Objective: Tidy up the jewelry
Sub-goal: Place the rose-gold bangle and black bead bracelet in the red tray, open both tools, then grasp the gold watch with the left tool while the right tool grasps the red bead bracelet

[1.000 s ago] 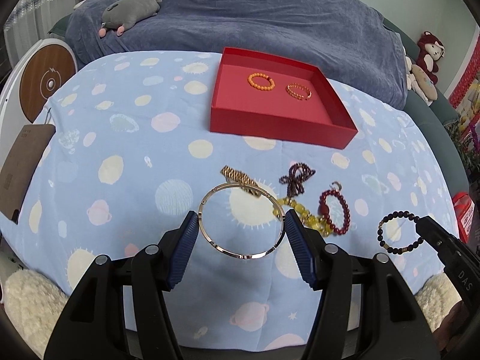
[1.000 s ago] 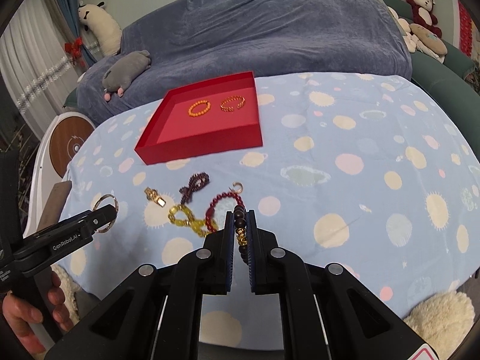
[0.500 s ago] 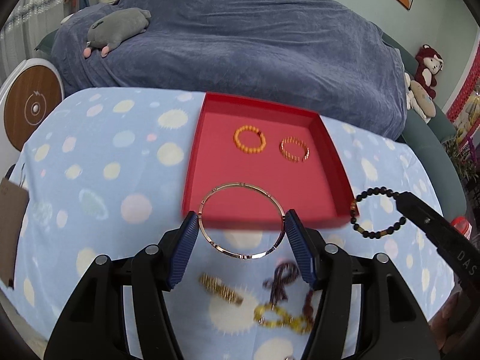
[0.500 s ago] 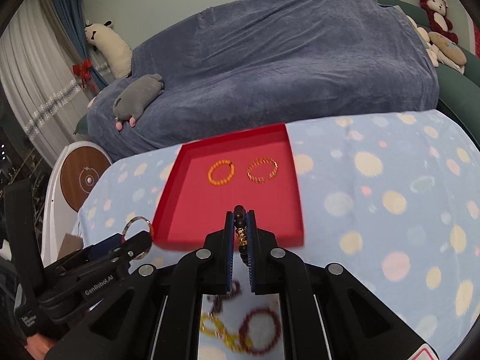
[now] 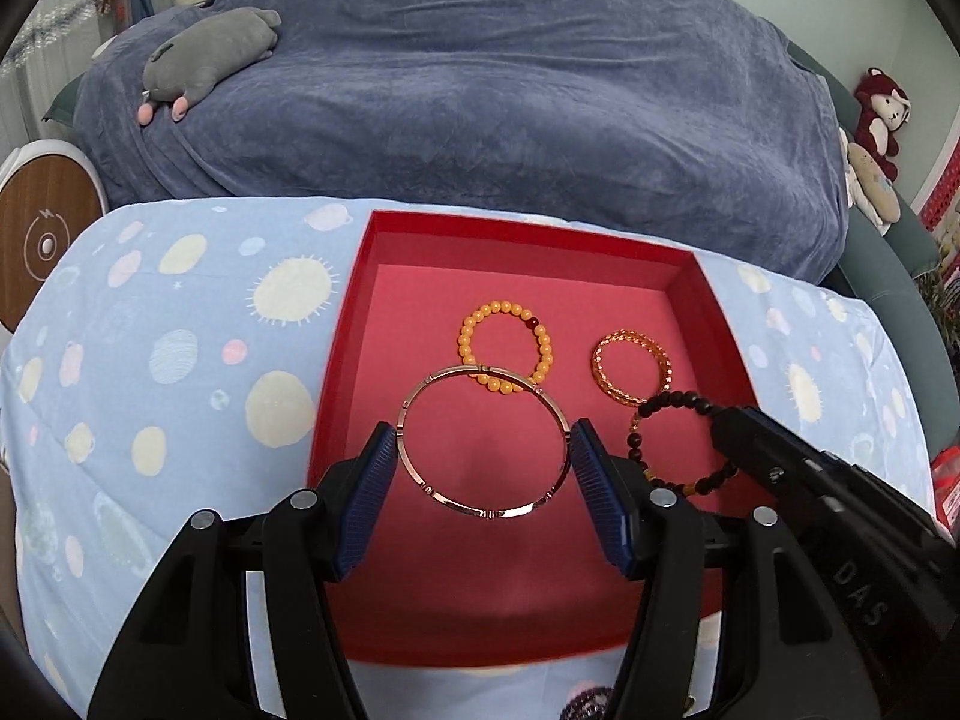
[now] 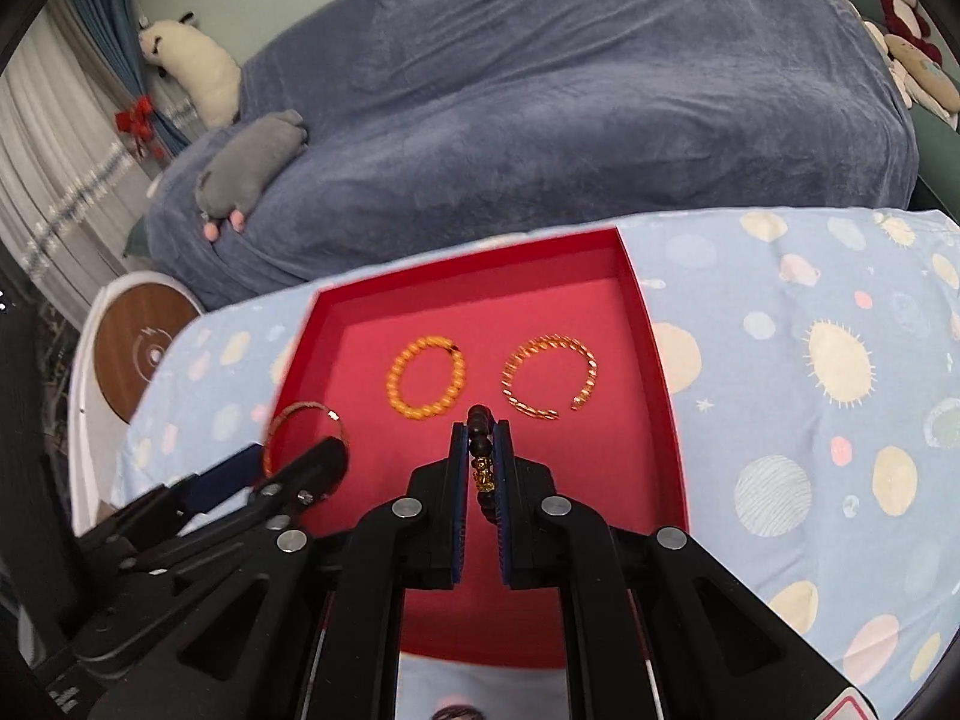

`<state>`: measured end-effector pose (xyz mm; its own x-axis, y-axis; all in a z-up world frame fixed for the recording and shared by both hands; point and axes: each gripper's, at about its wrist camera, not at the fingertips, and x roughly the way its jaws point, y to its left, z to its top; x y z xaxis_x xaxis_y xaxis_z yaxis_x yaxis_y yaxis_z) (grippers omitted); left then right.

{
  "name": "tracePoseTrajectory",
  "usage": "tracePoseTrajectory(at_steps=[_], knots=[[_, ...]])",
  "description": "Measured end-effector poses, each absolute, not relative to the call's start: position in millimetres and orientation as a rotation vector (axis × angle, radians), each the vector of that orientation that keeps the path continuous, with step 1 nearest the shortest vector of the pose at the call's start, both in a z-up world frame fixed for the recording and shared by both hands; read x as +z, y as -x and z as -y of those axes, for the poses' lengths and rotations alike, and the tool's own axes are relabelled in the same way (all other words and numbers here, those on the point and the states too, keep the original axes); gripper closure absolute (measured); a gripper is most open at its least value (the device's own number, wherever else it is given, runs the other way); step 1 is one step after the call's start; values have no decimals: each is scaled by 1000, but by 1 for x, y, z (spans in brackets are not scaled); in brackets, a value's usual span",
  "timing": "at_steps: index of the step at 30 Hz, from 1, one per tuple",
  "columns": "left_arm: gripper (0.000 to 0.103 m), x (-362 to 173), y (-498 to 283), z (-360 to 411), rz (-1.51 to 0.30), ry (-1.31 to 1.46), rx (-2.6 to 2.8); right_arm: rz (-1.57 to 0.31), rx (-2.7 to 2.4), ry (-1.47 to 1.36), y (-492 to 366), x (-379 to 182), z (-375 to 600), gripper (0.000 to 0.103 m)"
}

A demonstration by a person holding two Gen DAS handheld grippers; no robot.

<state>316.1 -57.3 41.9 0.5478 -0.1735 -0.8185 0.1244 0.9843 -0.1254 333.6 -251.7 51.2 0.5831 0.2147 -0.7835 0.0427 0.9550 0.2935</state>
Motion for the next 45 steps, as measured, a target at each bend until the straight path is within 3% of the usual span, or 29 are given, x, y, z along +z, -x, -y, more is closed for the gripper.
tracePoseTrajectory(at_steps=[2,8,23,45], knots=[[47,36,-319,58,-978,56,-171,-955,71,-272,-335,45,256,85],[36,36,-312,56,-944,50,-145,-909,39,-237,-321,51,269,70],[36,59,-228,30,-940,97,-143,-906,26,-242,-216,71,283,70],[36,15,-124,-14,-1048,144,-79,-1039,-25,-265,-93,24,287,70]])
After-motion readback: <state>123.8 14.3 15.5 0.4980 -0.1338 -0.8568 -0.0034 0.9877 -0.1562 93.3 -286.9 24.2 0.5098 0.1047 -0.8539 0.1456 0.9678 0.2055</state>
